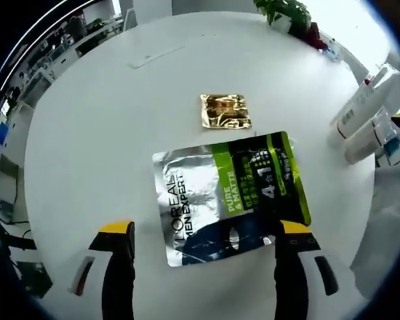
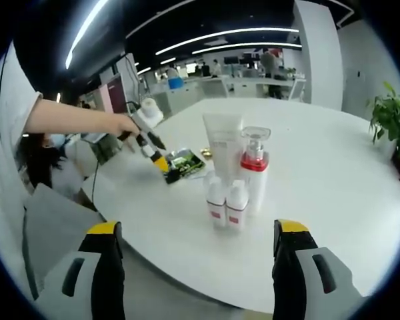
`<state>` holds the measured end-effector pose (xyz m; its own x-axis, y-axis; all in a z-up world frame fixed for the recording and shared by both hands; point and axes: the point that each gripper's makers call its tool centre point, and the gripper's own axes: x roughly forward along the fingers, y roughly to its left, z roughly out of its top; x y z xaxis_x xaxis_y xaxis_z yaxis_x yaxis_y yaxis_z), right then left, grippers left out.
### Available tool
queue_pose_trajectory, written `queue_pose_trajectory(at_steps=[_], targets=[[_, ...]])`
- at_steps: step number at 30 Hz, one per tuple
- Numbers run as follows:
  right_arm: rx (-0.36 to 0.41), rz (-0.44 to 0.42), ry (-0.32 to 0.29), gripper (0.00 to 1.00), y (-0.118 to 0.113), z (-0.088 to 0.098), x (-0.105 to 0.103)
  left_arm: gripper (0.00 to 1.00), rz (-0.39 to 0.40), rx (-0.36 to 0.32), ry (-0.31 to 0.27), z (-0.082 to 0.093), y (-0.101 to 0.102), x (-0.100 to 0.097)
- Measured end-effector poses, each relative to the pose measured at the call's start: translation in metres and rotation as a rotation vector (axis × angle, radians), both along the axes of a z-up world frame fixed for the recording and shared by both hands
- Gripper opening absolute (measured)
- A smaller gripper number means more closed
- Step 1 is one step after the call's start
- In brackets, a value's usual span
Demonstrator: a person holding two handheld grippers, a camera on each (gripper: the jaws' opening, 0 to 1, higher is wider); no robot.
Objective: Arrange the skincare products in the storage area until every visible bottle or jar stands upright without overlapping.
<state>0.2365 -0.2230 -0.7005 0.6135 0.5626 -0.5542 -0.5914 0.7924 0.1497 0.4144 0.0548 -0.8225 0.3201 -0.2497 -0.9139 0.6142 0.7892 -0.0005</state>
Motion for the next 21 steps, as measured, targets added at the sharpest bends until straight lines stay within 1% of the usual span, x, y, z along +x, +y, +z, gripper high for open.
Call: queue_pose_trajectory(at_steps=[1,4,8,9,10,11,12,13,17,18,20,21], targets=[[0.001,-0.001,0.000,0.93,0.000,0.000,0.000,0.76,0.001,-0.001,-0.001,-0.001,0.001,0.004],[0.004,-0.006,0.004,0.93,0.000,0.000,0.001,0.77,-0.008,-0.010,-0.007,-0.003,0.000,0.009],[0.003,-0.013,0.010,0.93,-0.002,-0.002,0.002,0.74,-0.011,-0.012,-0.006,-0.009,0.003,0.021],[0.004,-0.015,0.011,0.93,-0.002,-0.002,0.003,0.74,-0.012,-0.013,-0.006,-0.010,0.003,0.021],[0.005,-0.016,0.012,0.93,-0.002,-0.002,0.002,0.76,-0.011,-0.021,-0.007,-0.014,0.007,0.027],[0.006,-0.017,0.012,0.93,-0.002,-0.002,0.002,0.77,-0.019,-0.011,-0.023,-0.013,0.008,0.030],[0.006,-0.018,0.012,0.93,-0.002,-0.002,0.002,0.77,-0.027,-0.018,-0.022,-0.013,0.007,0.027],[0.005,-0.016,0.014,0.93,-0.002,-0.002,0.002,0.78,-0.032,-0.016,-0.030,-0.013,0.007,0.028],[0.002,-0.015,0.016,0.93,-0.002,-0.003,0.003,0.77,-0.044,-0.017,-0.042,-0.011,0.006,0.024],[0.003,-0.015,0.017,0.93,-0.002,-0.003,0.003,0.75,-0.048,-0.019,-0.045,-0.009,0.005,0.023],[0.005,-0.016,0.017,0.93,-0.002,-0.003,0.003,0.64,-0.055,-0.029,-0.051,-0.008,0.005,0.027],[0.005,-0.016,0.018,0.93,-0.002,-0.003,0.002,0.62,-0.057,-0.036,-0.054,-0.008,0.005,0.028]])
